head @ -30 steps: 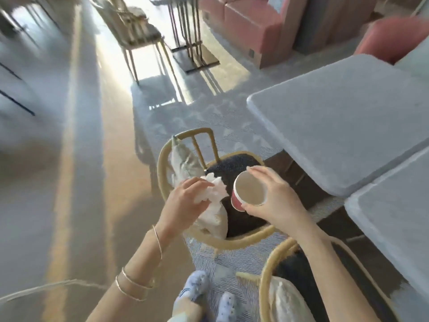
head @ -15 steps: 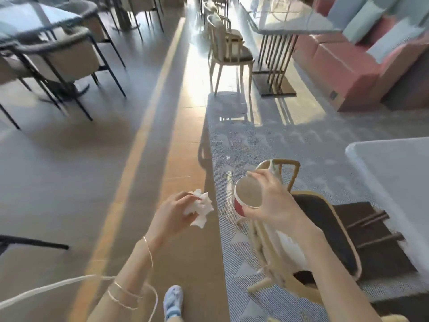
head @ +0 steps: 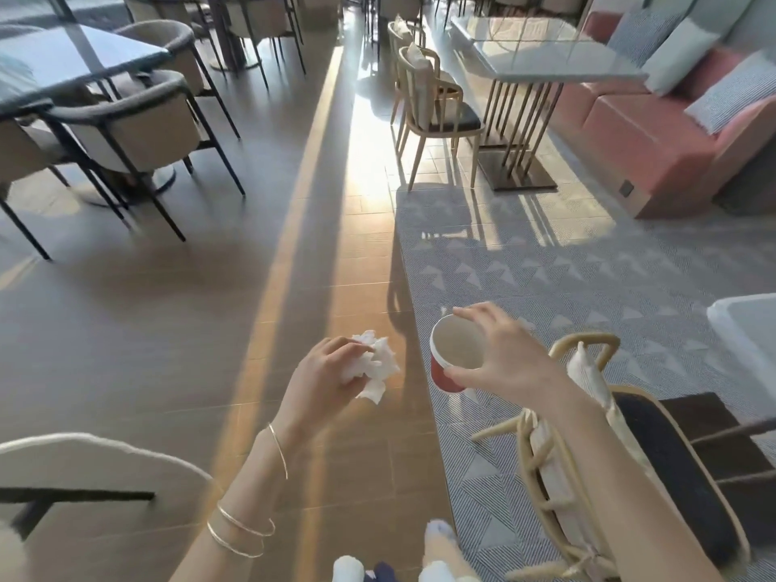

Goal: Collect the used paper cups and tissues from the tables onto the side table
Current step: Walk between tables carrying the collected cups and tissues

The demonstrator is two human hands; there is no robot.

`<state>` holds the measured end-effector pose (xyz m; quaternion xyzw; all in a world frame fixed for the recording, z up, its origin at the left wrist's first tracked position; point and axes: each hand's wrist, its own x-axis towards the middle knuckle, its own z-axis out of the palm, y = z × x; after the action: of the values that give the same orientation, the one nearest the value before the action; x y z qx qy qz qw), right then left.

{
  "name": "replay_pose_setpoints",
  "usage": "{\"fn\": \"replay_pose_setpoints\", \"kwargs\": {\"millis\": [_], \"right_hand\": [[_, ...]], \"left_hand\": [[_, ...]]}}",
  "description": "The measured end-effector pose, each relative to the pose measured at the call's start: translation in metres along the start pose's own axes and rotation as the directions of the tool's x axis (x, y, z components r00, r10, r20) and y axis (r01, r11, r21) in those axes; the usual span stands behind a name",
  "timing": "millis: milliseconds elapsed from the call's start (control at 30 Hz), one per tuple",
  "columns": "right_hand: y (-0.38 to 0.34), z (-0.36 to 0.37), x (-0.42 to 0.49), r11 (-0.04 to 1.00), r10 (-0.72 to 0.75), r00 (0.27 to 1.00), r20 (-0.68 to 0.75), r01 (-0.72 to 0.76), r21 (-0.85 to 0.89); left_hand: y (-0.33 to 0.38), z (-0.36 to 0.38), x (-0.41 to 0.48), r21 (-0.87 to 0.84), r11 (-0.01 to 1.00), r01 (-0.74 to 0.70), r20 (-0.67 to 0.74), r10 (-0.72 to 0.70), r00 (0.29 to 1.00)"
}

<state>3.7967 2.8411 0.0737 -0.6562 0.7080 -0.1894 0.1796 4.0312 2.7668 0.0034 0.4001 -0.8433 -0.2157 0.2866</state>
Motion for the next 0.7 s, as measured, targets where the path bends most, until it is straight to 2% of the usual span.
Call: {"fn": "replay_pose_setpoints", "kwargs": {"millis": [333,567,700], "right_hand": [[0.039,0.002,0.13,0.999,0.035,0.998,0.047,-0.033,-0.027],[0.078,-0.05,0.264,0.999,0.037,0.998,0.044,-0.038,0.023],[0.092,-0.074,0.33,0.999,-0.006,1.0,0.029,0.005,0.032]], "left_hand": [[-0.061,0.026,0.112,0.0,0.999,0.043,0.023,-0.043,0.999],[-0.089,0.036,0.244,-0.009,0.997,0.074,-0.018,-0.074,0.997],[-0.101,0.043,0.314,-0.026,0.999,0.046,-0.048,-0.047,0.998]]}}
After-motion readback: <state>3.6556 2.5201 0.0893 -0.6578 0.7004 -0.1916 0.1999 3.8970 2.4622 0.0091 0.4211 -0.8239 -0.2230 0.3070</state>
